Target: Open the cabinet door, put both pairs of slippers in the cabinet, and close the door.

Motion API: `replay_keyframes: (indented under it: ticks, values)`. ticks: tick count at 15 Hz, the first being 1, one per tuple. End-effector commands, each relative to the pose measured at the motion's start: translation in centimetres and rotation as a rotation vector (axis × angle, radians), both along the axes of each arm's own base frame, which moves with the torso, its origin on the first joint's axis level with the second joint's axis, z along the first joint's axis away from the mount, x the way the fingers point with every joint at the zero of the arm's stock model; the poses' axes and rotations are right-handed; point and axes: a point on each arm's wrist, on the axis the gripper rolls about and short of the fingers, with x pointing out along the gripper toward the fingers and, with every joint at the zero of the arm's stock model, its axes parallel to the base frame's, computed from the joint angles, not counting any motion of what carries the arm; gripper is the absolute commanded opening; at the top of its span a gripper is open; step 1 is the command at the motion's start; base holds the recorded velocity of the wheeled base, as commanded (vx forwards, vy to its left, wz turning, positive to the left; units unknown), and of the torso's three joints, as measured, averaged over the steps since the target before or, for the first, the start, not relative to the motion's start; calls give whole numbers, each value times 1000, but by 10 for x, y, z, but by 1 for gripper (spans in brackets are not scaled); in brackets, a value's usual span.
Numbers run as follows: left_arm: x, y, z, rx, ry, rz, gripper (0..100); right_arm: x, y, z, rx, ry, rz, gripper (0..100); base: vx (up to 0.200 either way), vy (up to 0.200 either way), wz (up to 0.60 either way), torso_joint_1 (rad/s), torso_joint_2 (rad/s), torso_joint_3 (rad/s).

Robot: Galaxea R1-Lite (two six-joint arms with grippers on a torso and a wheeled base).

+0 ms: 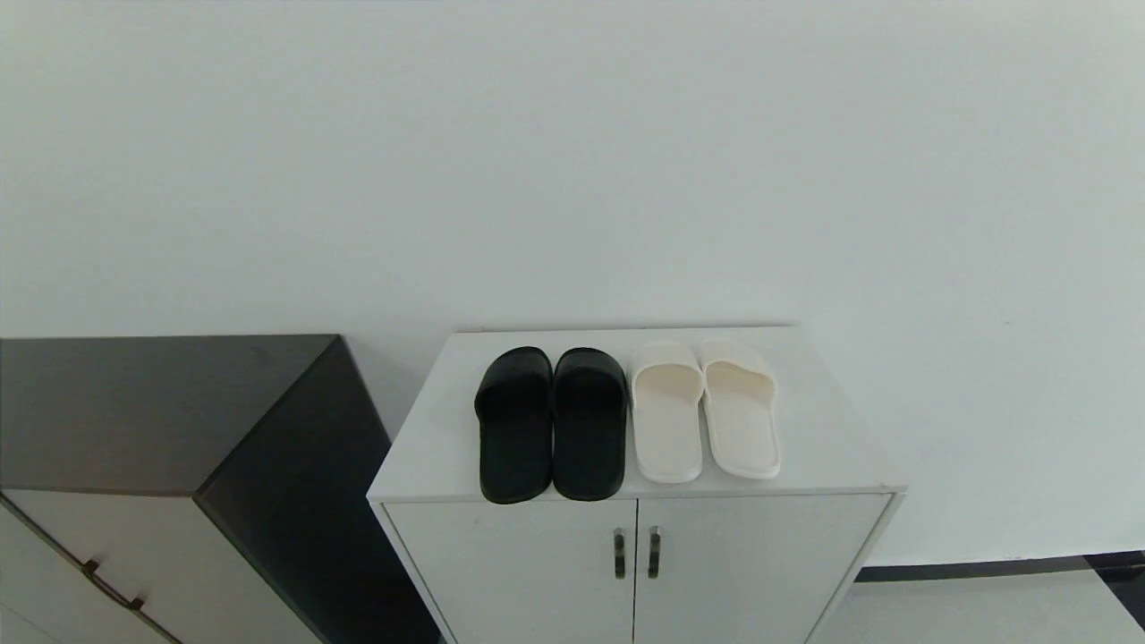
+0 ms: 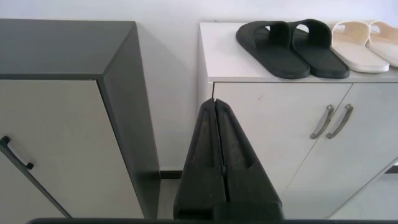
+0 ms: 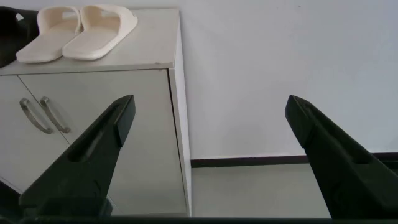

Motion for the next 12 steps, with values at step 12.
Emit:
replay_keyframes:
  ticks: [12]
  values:
    - [0,0,0,1,0,4,0,47,6,111,91,174,239,100,0,0,0,0,0,0]
